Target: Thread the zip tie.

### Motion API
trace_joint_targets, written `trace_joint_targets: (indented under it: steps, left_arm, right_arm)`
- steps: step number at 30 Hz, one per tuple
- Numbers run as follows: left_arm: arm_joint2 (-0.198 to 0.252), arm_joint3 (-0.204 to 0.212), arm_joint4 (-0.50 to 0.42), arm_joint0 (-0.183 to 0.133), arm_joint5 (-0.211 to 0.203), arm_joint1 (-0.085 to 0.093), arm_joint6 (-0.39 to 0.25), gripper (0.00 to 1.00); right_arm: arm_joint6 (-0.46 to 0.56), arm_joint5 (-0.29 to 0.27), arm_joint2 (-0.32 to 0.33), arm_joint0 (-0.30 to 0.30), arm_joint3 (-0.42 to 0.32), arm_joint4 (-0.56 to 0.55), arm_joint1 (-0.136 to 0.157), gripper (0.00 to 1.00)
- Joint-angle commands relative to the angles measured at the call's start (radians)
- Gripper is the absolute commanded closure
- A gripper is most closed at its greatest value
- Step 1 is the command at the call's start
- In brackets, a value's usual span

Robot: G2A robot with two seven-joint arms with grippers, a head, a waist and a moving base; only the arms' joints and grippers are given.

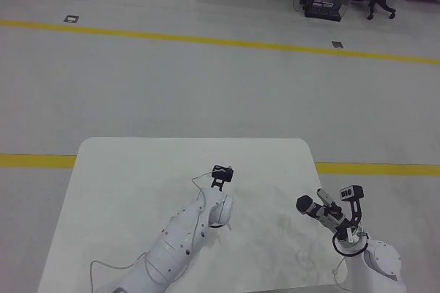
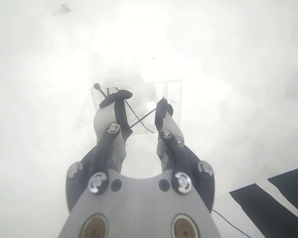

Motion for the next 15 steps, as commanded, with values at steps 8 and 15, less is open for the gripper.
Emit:
trace_joint_targets:
  steps: [8,15]
  left_arm:
    - [-0.030,-0.016,0.085,0.014,0.000,0.002,0.021,0.75]
    - [-0.034,-0.010,0.147,0.016,0.000,0.000,0.009,0.75]
  right_arm:
    - [0.000,0.000,0.000,0.000,0.000,0.000,0.000,0.00]
    - [0.000,0.000,0.000,0.000,0.000,0.000,0.000,0.00]
